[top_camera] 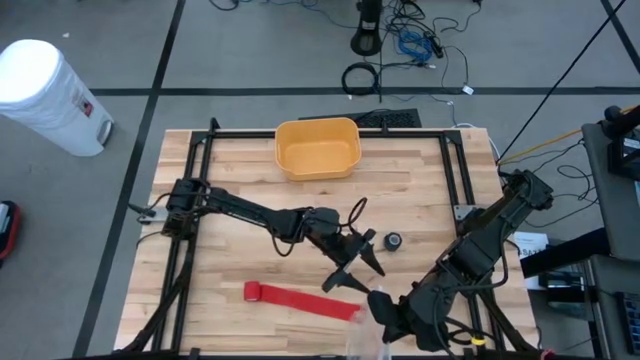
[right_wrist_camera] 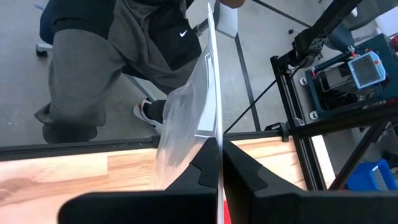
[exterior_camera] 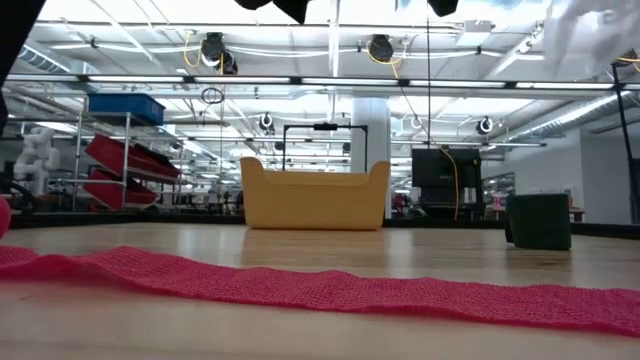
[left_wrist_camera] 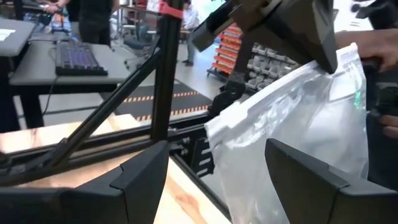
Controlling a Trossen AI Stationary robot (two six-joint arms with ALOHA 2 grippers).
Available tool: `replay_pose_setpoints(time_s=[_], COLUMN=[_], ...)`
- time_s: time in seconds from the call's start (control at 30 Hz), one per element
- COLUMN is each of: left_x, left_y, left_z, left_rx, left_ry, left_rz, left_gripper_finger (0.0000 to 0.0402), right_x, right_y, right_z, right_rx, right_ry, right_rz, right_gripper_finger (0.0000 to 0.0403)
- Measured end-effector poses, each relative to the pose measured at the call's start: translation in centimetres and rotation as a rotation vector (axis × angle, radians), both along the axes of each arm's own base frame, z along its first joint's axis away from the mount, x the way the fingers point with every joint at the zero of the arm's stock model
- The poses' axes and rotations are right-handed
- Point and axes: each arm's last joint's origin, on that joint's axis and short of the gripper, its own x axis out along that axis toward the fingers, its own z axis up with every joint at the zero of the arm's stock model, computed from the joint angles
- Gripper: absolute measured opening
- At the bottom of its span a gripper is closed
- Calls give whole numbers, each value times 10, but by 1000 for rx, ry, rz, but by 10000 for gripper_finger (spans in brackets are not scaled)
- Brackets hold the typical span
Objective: Roll bandage
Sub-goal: Open the transparent zip bag
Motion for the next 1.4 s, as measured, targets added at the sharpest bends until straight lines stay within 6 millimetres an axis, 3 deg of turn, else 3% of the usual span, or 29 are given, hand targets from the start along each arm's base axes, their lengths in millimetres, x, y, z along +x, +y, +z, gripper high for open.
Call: replay_pose_setpoints(time_s=[0.33, 0.67, 0.97, 1.4], left_x=[-2, -3, -4, -4], left_y=[-8, -16, -21, -20], left_z=[3, 4, 3, 2], left_rx=[8, 20, 41, 54], left_ry=[-48, -68, -81, -82], left_rz=[-56, -36, -47, -47], left_gripper_finger=[265, 163, 134, 41], right_x=[3, 6, 8, 8], right_y=[-3, -7, -10, -10], right_z=[0, 0, 0, 0], right_rx=[-1, 1, 2, 49], right_ry=[-2, 0, 2, 52], right_rz=[-8, -27, -39, -92], right_gripper_finger=[0, 0, 0, 0])
